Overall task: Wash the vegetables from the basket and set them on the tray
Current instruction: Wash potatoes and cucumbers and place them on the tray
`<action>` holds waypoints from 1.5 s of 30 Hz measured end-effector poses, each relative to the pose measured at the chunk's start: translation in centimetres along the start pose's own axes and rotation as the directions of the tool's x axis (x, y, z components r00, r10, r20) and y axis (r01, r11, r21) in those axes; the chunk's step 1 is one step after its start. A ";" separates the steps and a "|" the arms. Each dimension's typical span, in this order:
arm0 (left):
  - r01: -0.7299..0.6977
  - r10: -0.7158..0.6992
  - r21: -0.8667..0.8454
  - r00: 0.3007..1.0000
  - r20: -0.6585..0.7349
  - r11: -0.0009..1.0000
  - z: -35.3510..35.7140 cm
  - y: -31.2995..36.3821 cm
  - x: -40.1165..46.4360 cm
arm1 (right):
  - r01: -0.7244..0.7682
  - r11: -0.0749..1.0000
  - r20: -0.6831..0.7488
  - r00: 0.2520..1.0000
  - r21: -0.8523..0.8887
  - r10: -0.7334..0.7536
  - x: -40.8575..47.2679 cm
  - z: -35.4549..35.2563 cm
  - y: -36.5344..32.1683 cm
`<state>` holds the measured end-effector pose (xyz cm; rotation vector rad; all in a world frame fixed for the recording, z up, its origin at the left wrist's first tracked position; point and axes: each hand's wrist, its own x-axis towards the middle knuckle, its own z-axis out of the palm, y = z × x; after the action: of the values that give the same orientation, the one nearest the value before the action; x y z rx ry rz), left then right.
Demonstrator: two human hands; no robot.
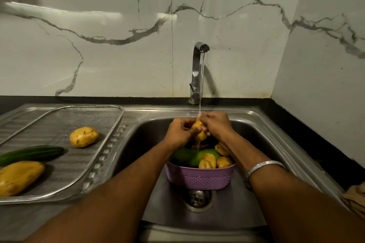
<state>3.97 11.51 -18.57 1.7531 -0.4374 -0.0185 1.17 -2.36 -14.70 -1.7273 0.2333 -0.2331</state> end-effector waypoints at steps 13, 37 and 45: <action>0.068 -0.063 -0.088 0.996 0.062 0.994 0.4 1.0 -0.8 | 0.080 0.993 -0.109 0.990 -0.088 -0.089 0.8 -0.5 0.7; 0.190 -0.214 -0.205 0.971 -0.104 0.960 0.0 2.1 -0.8 | 0.117 0.982 0.246 0.966 -0.146 -0.078 0.3 -0.8 0.4; 0.207 -0.227 -0.240 0.972 -0.062 0.949 0.4 2.9 -1.1 | 0.223 0.942 -0.010 0.972 -0.251 -0.233 0.3 -0.6 0.5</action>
<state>2.04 11.01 -16.15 1.5564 -0.1673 -0.1433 1.28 -3.10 -15.10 -2.0018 0.0918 -0.4233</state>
